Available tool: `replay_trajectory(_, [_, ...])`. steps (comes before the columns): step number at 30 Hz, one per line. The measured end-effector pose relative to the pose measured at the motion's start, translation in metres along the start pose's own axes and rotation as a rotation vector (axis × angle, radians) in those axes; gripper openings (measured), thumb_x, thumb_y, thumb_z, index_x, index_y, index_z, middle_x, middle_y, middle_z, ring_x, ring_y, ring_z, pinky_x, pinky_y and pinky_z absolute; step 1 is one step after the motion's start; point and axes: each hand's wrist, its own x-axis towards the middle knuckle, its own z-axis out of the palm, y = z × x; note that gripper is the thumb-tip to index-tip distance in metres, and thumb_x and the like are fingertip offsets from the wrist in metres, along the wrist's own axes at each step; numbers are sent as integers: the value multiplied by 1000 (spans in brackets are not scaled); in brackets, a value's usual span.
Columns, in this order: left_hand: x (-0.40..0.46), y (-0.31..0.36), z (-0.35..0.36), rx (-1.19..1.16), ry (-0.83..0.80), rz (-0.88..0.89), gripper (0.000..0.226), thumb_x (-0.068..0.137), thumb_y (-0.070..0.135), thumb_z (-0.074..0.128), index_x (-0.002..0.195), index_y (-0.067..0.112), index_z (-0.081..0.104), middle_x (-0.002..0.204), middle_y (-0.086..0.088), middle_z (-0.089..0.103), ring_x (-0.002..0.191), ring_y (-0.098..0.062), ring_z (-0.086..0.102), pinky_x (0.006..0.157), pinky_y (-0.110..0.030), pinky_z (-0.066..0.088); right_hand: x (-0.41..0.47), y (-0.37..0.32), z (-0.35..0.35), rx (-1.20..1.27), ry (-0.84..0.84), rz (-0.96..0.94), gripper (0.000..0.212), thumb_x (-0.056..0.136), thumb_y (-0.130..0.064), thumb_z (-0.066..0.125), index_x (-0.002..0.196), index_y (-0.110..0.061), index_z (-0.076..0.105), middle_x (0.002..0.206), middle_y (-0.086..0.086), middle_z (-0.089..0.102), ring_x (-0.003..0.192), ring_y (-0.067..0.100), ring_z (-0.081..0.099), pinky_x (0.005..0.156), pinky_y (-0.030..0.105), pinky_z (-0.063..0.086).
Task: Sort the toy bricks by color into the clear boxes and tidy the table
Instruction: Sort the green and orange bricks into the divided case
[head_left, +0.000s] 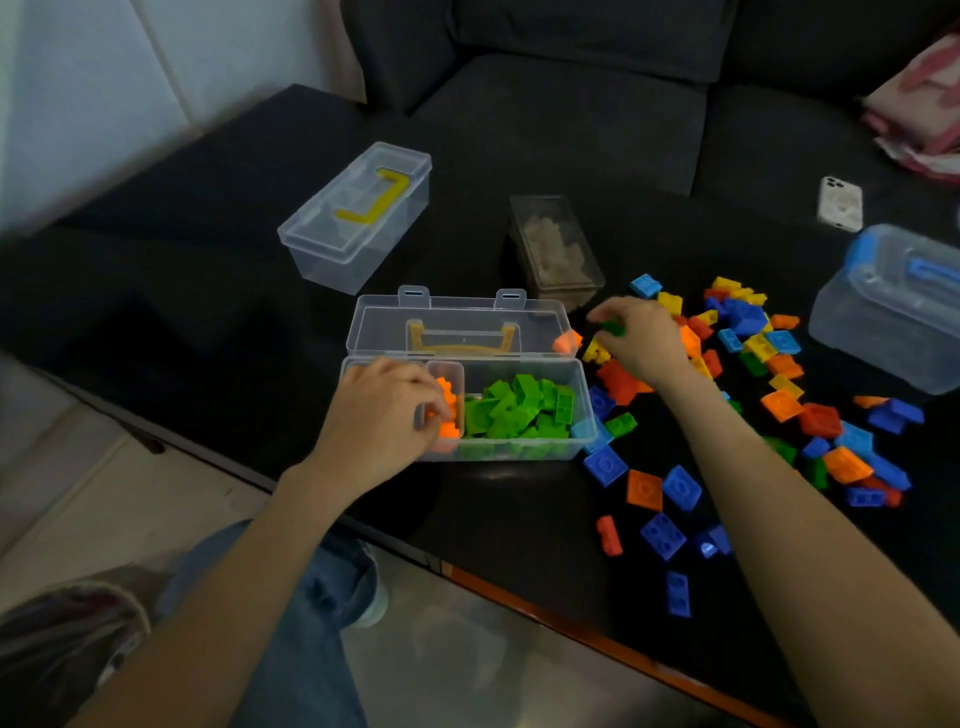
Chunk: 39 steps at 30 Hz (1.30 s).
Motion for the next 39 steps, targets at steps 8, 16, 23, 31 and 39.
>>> replay_trajectory(8, [9, 1, 1, -86, 26, -112, 29, 71, 26, 74, 96, 35, 62, 110, 12, 55, 108, -11, 45, 88, -26, 27, 15, 2, 25, -217, -87, -99, 34, 87, -37, 62, 117, -21, 62, 111, 9, 65, 111, 30, 49, 90, 42, 41])
replay_trajectory(16, [-18, -3, 16, -228, 225, -106, 32, 83, 32, 63, 114, 23, 60, 114, 4, 59, 111, -11, 50, 91, -19, 32, -59, -62, -18, 379, 186, -119, 34, 84, -16, 67, 116, -16, 56, 104, -5, 59, 95, 6, 54, 74, 11, 38])
replay_trajectory(23, [-25, -5, 10, -162, 196, -84, 51, 79, 26, 71, 126, 17, 54, 120, -1, 61, 114, -18, 52, 95, -29, 38, -73, -129, 36, 224, -118, -344, 43, 77, -15, 70, 117, -15, 54, 112, 6, 64, 105, 22, 57, 88, 33, 46])
replay_trajectory(31, [10, 71, -8, -343, 422, 155, 26, 89, 24, 56, 114, 16, 61, 100, 5, 65, 94, -5, 57, 83, -14, 40, -104, -54, -3, 152, 100, -330, 23, 86, -24, 62, 109, -20, 63, 104, -2, 67, 102, 18, 57, 91, 38, 45])
replay_trajectory(39, [117, 171, 42, -163, -165, 165, 53, 85, 28, 62, 134, 25, 43, 126, 2, 54, 118, -16, 47, 95, -32, 42, -129, 94, -55, -43, 62, -44, 29, 89, -20, 60, 118, -21, 61, 118, 0, 62, 112, 18, 56, 96, 35, 46])
